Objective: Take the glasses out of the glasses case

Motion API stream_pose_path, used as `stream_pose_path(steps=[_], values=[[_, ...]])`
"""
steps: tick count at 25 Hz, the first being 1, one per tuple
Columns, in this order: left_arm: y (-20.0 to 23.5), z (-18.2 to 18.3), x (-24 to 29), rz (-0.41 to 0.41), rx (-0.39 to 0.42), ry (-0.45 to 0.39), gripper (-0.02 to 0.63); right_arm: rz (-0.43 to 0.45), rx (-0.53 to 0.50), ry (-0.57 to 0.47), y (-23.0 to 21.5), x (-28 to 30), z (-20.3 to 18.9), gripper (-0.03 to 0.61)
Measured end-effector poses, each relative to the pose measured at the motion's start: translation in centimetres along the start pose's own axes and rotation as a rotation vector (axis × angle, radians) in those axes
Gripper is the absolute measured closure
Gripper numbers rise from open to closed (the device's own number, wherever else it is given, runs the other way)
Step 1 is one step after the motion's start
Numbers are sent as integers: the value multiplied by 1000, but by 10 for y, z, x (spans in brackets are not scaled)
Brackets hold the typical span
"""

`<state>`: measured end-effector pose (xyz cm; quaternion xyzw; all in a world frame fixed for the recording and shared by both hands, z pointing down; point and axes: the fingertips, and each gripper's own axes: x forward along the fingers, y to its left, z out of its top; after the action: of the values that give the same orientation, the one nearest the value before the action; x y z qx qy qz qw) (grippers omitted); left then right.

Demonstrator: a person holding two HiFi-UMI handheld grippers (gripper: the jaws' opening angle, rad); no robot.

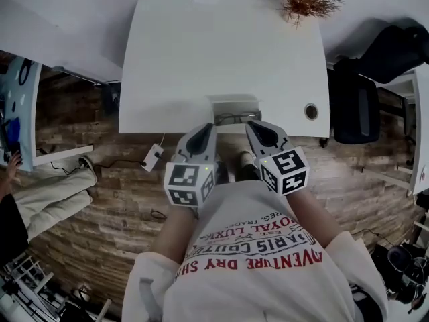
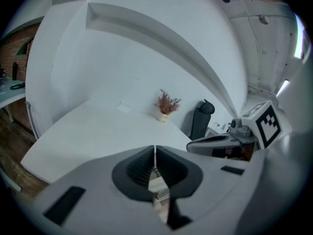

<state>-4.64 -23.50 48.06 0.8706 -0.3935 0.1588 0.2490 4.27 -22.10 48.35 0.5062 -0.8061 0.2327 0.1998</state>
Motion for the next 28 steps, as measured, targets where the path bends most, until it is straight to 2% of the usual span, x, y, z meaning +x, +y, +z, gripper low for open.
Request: stream_pose_path(steps=[4, 9, 13, 15, 16, 23, 28], values=[[12, 0, 8, 31, -25, 13, 600, 106, -71, 98, 9, 22, -6, 566], [25, -7, 13, 109, -87, 21, 601, 200, -201, 235, 8, 42, -24, 565], [25, -22, 21, 153, -130, 45, 600, 251, -287, 294, -3, 58, -38, 548], [24, -31, 22, 178, -154, 57, 600, 295, -334, 333, -5, 65, -47, 481], [24, -35, 22, 191, -167, 61, 600, 310, -359, 351, -6, 68, -51, 469], [27, -50, 21, 257, -233, 68, 600, 382, -572, 435, -13, 89, -67, 462], [32, -50, 22, 285, -268, 64, 600, 427, -663, 486, -14, 93, -79, 460]])
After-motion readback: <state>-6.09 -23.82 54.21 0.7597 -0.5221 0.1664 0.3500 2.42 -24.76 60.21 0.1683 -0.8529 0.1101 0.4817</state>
